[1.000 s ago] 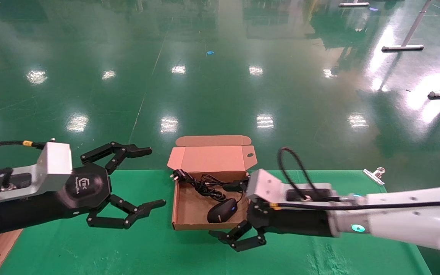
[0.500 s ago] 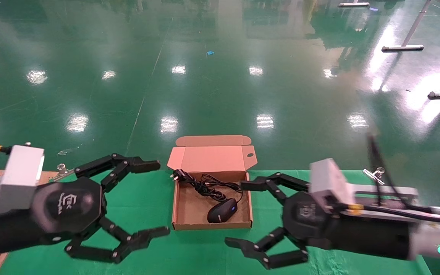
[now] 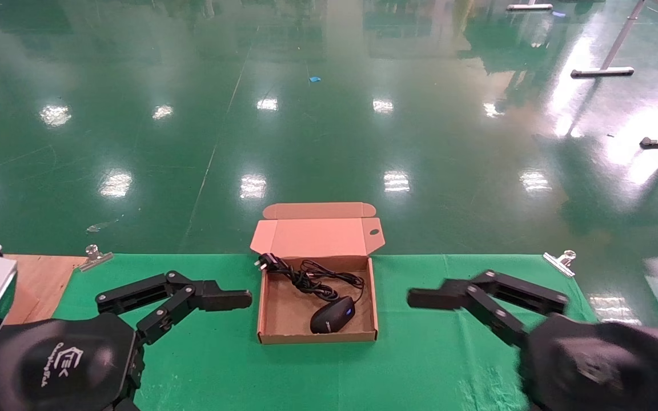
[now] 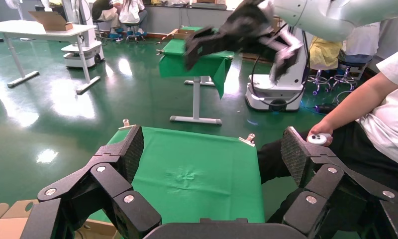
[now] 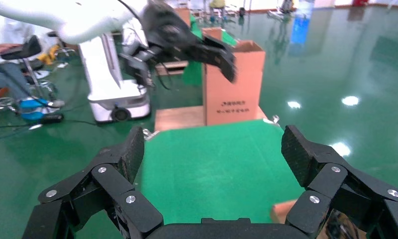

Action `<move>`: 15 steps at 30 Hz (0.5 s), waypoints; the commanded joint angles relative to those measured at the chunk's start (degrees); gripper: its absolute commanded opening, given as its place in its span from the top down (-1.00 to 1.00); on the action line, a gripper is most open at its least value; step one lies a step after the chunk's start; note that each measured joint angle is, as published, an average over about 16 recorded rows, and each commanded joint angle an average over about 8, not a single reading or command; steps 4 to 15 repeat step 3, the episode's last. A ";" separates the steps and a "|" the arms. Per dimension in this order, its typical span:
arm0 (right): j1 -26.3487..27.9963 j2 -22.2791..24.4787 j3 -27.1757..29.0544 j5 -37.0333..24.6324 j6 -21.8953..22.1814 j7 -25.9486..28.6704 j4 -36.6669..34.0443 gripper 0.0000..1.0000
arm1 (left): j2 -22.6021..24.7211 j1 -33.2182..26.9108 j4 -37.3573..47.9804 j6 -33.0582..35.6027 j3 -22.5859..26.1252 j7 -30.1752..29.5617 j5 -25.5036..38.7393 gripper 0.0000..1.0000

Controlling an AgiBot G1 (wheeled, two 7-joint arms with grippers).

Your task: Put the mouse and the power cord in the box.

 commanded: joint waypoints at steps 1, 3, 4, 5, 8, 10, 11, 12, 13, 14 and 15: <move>-1.35 1.73 2.23 2.01 -1.80 0.71 1.54 -1.00 | -0.27 0.57 -1.28 0.40 -0.70 -1.27 -0.25 -1.00; -1.62 2.09 2.71 2.44 -2.18 0.82 1.85 -1.00 | -0.31 0.67 -1.56 0.47 -0.83 -1.46 -0.29 -1.00; -1.62 2.09 2.71 2.44 -2.18 0.82 1.85 -1.00 | -0.31 0.67 -1.56 0.47 -0.83 -1.46 -0.29 -1.00; -1.62 2.09 2.71 2.44 -2.18 0.82 1.85 -1.00 | -0.31 0.67 -1.56 0.47 -0.83 -1.46 -0.29 -1.00; -1.62 2.09 2.71 2.44 -2.18 0.82 1.85 -1.00 | -0.31 0.67 -1.56 0.47 -0.83 -1.46 -0.29 -1.00; -1.62 2.09 2.71 2.44 -2.18 0.82 1.85 -1.00 | -0.31 0.67 -1.56 0.47 -0.83 -1.46 -0.29 -1.00; -1.62 2.09 2.71 2.44 -2.18 0.82 1.85 -1.00 | -0.31 0.67 -1.56 0.47 -0.83 -1.46 -0.29 -1.00; -1.62 2.09 2.71 2.44 -2.18 0.82 1.85 -1.00 | -0.31 0.67 -1.56 0.47 -0.83 -1.46 -0.29 -1.00; -1.62 2.09 2.71 2.44 -2.18 0.82 1.85 -1.00 | -0.31 0.67 -1.56 0.47 -0.83 -1.46 -0.29 -1.00; -1.62 2.09 2.71 2.44 -2.18 0.82 1.85 -1.00 | -0.31 0.67 -1.56 0.47 -0.83 -1.46 -0.29 -1.00; -1.62 2.09 2.71 2.44 -2.18 0.82 1.85 -1.00 | -0.31 0.67 -1.56 0.47 -0.83 -1.46 -0.29 -1.00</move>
